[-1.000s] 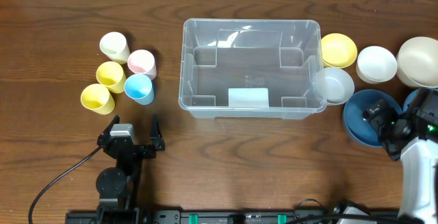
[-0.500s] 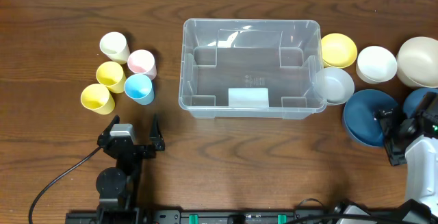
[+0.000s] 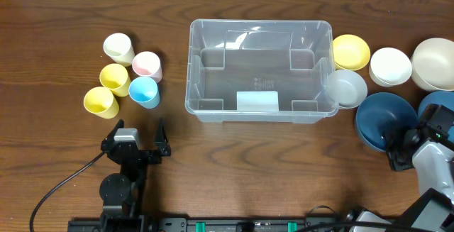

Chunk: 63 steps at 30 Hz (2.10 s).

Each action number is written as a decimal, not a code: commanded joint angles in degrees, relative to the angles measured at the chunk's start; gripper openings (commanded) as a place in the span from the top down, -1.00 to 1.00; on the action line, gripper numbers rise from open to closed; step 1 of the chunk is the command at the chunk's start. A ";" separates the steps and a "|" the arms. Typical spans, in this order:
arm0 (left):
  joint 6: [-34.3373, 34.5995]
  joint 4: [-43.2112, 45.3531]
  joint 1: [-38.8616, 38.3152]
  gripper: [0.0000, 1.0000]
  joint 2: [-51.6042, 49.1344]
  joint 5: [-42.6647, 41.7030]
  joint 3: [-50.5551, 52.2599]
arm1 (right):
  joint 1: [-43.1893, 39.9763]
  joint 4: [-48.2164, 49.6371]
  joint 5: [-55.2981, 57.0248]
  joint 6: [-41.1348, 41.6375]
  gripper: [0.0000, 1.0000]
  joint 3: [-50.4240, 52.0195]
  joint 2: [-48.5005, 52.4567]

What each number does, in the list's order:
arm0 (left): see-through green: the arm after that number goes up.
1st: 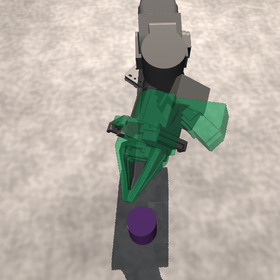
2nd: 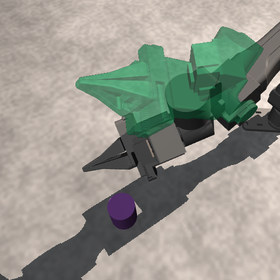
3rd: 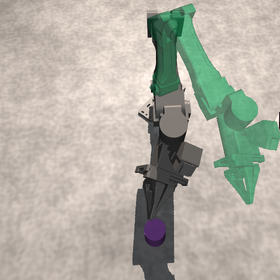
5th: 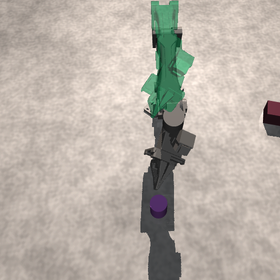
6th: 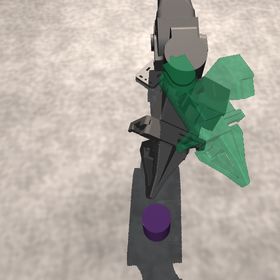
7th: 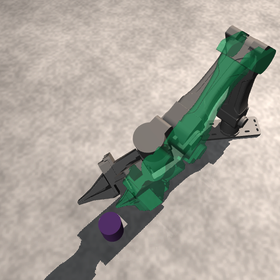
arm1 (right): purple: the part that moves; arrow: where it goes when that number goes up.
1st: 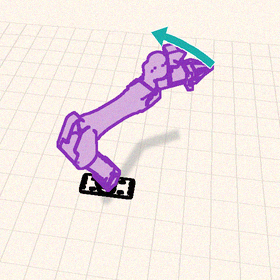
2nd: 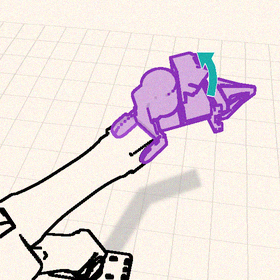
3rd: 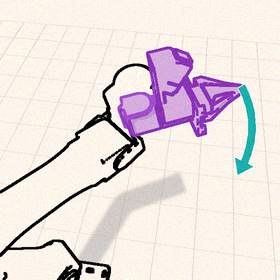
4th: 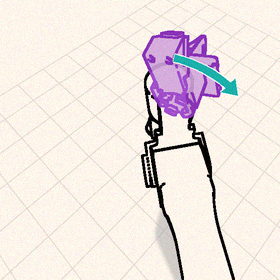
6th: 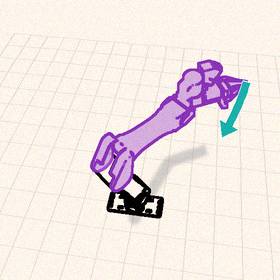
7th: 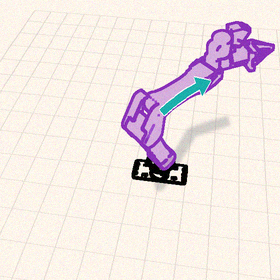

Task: Pack container
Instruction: 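Grip the dark blue bowl rim with the right gripper and lift, then lower the dark blue bowl into the bin and release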

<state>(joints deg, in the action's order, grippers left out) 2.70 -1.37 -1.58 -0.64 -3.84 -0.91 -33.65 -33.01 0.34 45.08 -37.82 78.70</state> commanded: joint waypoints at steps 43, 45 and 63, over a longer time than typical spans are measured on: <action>-0.94 -2.43 0.28 -0.96 0.42 -0.37 0.66 | 28.02 3.37 -9.99 7.21 0.97 -27.41 -24.22; -0.94 -2.43 0.28 -0.96 0.42 -0.37 0.66 | 35.28 7.39 -7.34 7.21 0.97 -27.43 -21.03; -0.94 -2.43 0.28 -0.96 0.42 -0.37 0.66 | 63.65 19.10 8.76 6.45 0.97 -40.57 16.17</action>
<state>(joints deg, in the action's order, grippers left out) 2.72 -1.43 -1.58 -0.62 -3.84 -0.95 29.93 -13.69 6.17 50.87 -76.23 93.25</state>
